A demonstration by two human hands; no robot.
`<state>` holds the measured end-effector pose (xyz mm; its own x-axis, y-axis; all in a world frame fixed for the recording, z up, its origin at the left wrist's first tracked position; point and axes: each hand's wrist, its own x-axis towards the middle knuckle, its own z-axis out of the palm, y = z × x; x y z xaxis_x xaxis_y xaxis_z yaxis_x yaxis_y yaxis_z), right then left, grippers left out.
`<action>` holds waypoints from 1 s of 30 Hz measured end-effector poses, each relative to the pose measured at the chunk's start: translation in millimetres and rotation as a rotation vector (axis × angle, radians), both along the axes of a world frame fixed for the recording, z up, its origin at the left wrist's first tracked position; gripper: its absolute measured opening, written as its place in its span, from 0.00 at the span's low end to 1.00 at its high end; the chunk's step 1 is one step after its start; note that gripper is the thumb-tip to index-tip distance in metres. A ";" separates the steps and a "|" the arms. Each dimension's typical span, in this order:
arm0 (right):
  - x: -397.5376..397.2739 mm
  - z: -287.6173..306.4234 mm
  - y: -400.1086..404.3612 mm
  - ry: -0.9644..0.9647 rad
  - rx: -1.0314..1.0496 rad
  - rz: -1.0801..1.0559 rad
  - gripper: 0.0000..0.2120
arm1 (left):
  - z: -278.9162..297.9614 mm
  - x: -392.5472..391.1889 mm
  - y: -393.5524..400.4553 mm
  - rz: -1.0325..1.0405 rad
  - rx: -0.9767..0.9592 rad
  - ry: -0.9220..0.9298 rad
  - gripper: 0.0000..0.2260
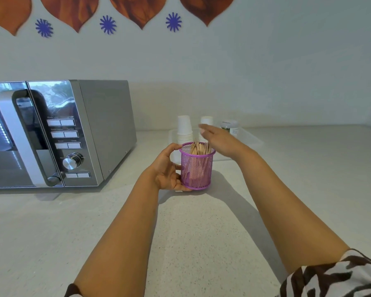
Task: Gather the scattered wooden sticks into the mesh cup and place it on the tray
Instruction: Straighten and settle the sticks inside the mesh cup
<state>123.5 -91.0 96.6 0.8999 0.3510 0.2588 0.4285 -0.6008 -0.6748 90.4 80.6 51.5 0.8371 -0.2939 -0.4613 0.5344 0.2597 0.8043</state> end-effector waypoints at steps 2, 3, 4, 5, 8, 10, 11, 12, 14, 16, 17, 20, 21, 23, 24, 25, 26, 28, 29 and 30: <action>0.1 -4.8 6.2 0.076 -0.068 0.055 0.25 | 0.8 -0.3 -1.2 -0.001 0.000 0.002 0.36; 0.7 -6.6 8.0 0.093 -0.092 0.059 0.26 | 0.8 -0.7 -1.6 0.002 0.001 0.004 0.36; 1.4 -7.3 8.0 0.090 -0.096 0.055 0.26 | 1.0 -0.9 -2.3 0.006 0.005 0.005 0.36; 1.7 -7.1 7.4 0.068 -0.080 0.046 0.25 | 0.7 -1.1 -2.4 0.012 0.009 0.007 0.36; 1.5 -4.3 2.3 -0.024 -0.024 0.014 0.25 | 0.7 -0.1 -1.6 0.033 0.001 0.008 0.35; 0.1 -4.0 2.4 -0.035 -0.031 0.041 0.25 | 1.3 1.2 -0.3 0.034 -0.010 0.004 0.33; -0.7 -5.3 3.8 -0.022 -0.063 0.055 0.25 | 1.7 1.4 -0.3 0.028 -0.013 0.002 0.32; -1.2 -7.4 5.5 0.003 -0.098 0.061 0.25 | 1.9 1.4 -0.7 0.022 -0.013 0.001 0.31; -1.7 -10.1 7.6 0.049 -0.114 0.053 0.25 | 1.5 0.7 -1.6 0.015 -0.004 0.004 0.30; -1.2 -9.1 5.3 0.020 -0.051 0.038 0.25 | 0.8 -0.1 -2.1 0.019 -0.010 0.010 0.30; -0.3 -7.3 3.1 -0.011 -0.001 0.031 0.25 | 0.9 -0.2 -2.1 0.025 -0.016 0.013 0.30; 4.2 -1.1 -4.6 -0.060 0.149 -0.001 0.22 | 1.9 -0.9 -0.7 0.061 -0.030 0.008 0.32; 6.0 -0.4 -6.4 -0.042 0.180 -0.029 0.21 | 2.4 -1.1 -0.9 0.074 -0.041 0.006 0.32; 10.2 -1.2 -9.6 0.053 0.199 -0.106 0.21 | 2.4 -1.1 -1.5 0.111 -0.079 0.002 0.33; 12.0 -2.0 -11.9 0.126 0.198 -0.145 0.23 | 2.1 -0.6 -1.7 0.139 -0.100 -0.002 0.34; 12.6 -2.4 -14.0 0.208 0.199 -0.170 0.23 | 1.6 0.3 -1.8 0.176 -0.117 -0.007 0.37; 11.9 -2.5 -16.2 0.291 0.209 -0.170 0.24 | 1.1 1.7 -2.1 0.218 -0.133 -0.014 0.40; 6.8 -1.3 -16.7 0.444 0.212 -0.076 0.26 | 0.6 3.9 -3.6 0.309 -0.156 -0.035 0.42; 3.2 -1.1 -13.9 0.500 0.184 0.003 0.29 | 1.4 4.3 -5.0 0.340 -0.171 -0.049 0.39; -0.6 -3.3 -8.4 0.537 0.149 0.086 0.33 | 2.5 4.3 -6.8 0.352 -0.183 -0.069 0.35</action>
<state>122.9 -99.4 93.3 0.8884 0.4240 -0.1758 0.0445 -0.4607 -0.8864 94.7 73.8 54.0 0.9284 -0.0557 -0.3673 0.3336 0.5598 0.7585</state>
